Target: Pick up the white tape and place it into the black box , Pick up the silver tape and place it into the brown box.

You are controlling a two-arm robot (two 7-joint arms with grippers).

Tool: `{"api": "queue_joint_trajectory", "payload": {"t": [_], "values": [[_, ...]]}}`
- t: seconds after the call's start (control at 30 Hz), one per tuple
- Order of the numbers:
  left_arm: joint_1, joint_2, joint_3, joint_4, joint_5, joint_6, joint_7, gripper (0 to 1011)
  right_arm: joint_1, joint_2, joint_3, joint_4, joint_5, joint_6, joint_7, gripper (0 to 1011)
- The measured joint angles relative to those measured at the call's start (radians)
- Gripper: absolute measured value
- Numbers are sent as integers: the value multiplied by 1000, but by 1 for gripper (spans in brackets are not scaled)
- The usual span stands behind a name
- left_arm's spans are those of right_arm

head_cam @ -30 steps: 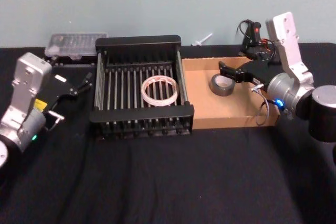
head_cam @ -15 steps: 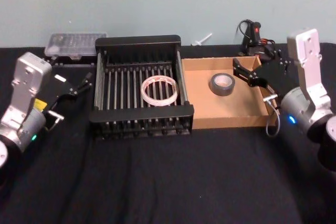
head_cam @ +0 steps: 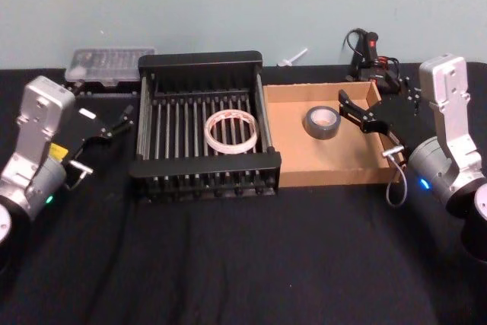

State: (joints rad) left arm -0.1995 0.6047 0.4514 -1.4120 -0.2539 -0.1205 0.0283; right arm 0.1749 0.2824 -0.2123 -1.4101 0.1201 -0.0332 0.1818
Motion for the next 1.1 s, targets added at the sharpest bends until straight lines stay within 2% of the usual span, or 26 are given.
{"api": "queue_joint_trajectory", "payload": {"t": [1.1], "values": [[0,0,0,0,0,0,0,1001,4,2,-3,2,3,8,1,1002]]}}
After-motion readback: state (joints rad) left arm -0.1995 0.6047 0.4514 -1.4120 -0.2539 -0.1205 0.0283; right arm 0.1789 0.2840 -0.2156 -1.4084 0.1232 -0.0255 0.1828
